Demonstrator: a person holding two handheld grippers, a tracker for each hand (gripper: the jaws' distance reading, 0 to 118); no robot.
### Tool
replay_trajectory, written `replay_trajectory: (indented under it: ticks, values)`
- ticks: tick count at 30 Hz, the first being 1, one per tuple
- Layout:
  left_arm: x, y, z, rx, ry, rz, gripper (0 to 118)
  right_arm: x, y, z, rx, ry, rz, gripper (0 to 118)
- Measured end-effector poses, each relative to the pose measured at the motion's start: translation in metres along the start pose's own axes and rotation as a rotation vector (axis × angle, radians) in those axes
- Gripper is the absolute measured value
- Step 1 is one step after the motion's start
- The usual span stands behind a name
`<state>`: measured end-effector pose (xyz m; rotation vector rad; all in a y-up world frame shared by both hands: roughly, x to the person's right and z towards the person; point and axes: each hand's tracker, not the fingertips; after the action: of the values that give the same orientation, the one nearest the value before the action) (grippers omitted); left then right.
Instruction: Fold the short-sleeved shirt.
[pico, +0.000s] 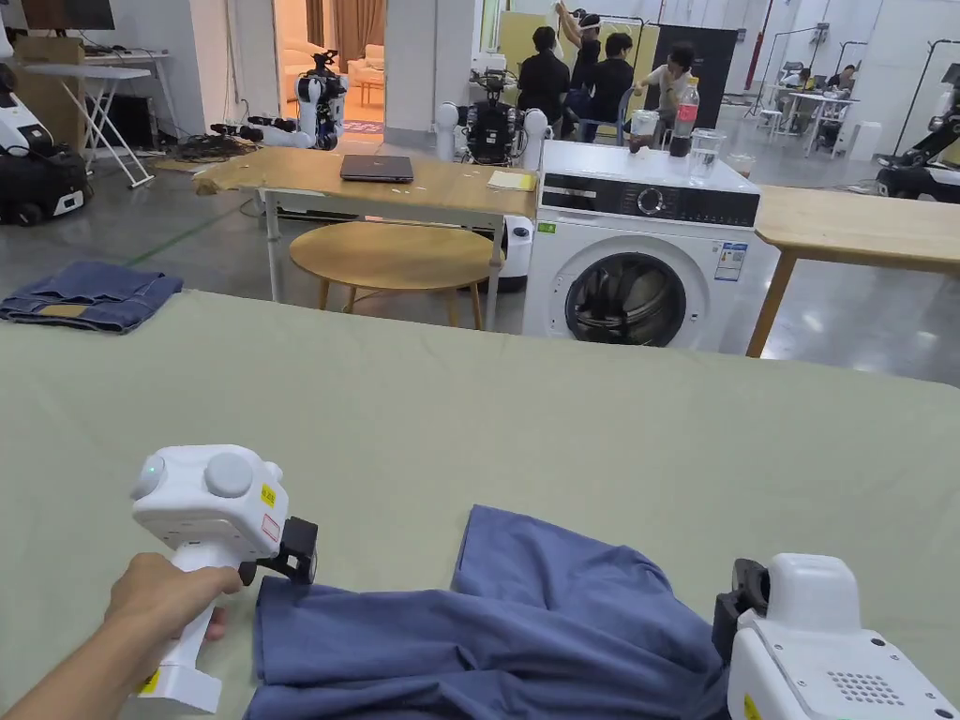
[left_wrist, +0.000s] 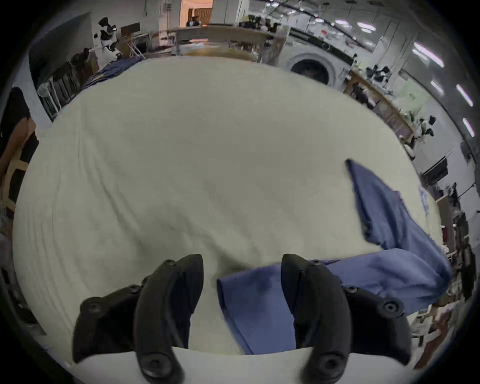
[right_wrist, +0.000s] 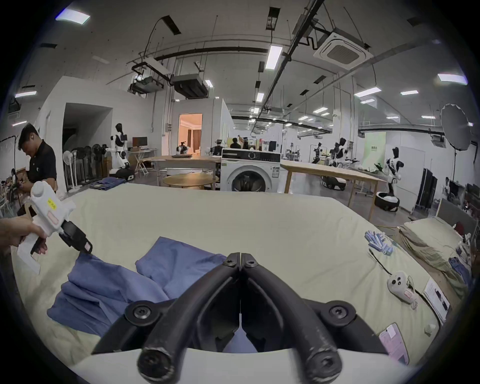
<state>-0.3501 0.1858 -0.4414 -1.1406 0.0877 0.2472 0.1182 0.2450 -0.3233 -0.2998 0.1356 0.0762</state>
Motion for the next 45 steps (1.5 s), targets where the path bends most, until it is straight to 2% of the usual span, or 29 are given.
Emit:
replay_trajectory:
  ticks: [3,6,8,9,10,11,12,17,20,22,24,25,26,28,29,30,33,37,39,41,45]
  values:
    - [-0.004,-0.001,-0.026,-0.074,0.045,0.016,61,0.004,-0.003,0.001,-0.01,-0.012,0.006,0]
    - [0.004,-0.013,-0.026,0.014,0.075,-0.012,60,0.008,-0.006,0.002,-0.017,-0.021,0.012,0]
    - [0.006,-0.018,-0.026,0.025,0.072,-0.035,52,0.012,-0.008,0.001,-0.019,-0.025,0.012,0]
    - [0.006,-0.019,-0.025,0.033,0.063,-0.039,46,0.013,-0.009,-0.001,-0.026,-0.026,0.014,0]
    - [0.005,-0.019,-0.023,0.044,0.045,-0.033,31,0.014,-0.01,-0.003,-0.033,-0.025,0.014,0]
    - [0.003,-0.02,-0.018,0.059,0.024,-0.027,10,0.016,-0.011,-0.004,-0.042,-0.022,0.01,0]
    - [0.001,-0.02,-0.017,0.065,0.003,-0.022,0,0.018,-0.012,-0.006,-0.049,-0.02,0.006,0]
    - [0.0,-0.029,-0.008,0.097,-0.011,-0.055,0,0.035,-0.011,-0.008,-0.073,-0.034,-0.039,0]
    - [0.004,-0.039,0.01,0.138,-0.033,-0.069,0,0.053,-0.004,-0.015,-0.11,-0.049,-0.032,0]
    - [0.005,-0.046,0.021,0.17,-0.051,-0.063,0,0.068,0.001,-0.027,-0.193,-0.061,-0.008,0]
    - [0.007,-0.054,0.031,0.189,-0.053,-0.057,0,0.084,0.004,-0.044,-0.298,-0.043,-0.023,0]
    - [0.008,-0.058,0.035,0.195,-0.057,-0.064,0,0.093,0.002,-0.055,-0.345,-0.033,-0.046,7]
    - [0.009,-0.061,0.038,0.203,-0.06,-0.065,0,0.1,0.001,-0.065,-0.414,-0.014,-0.058,19]
    - [0.01,-0.067,0.044,0.213,-0.073,-0.069,0,0.108,-0.006,-0.084,-0.536,0.02,-0.057,52]
    - [0.011,-0.071,0.046,0.219,-0.072,-0.074,0,0.111,-0.013,-0.093,-0.583,0.036,-0.045,58]
    - [0.012,-0.074,0.049,0.224,-0.069,-0.081,0,0.112,-0.02,-0.1,-0.614,0.041,-0.033,58]
    - [0.009,-0.079,0.052,0.23,-0.077,-0.075,0,0.108,-0.042,-0.117,-0.706,0.018,0.014,58]
    - [0.008,-0.081,0.055,0.236,-0.079,-0.072,0,0.103,-0.07,-0.129,-0.802,0.055,-0.02,58]
    - [0.008,-0.081,0.055,0.237,-0.072,-0.079,0,0.102,-0.072,-0.121,-0.732,0.04,-0.074,47]
    - [0.007,-0.083,0.057,0.244,-0.069,-0.084,0,0.101,-0.071,-0.116,-0.708,0.055,-0.111,8]
    - [0.006,-0.083,0.065,0.259,-0.067,-0.078,0,0.107,-0.067,-0.104,-0.656,0.079,-0.114,5]
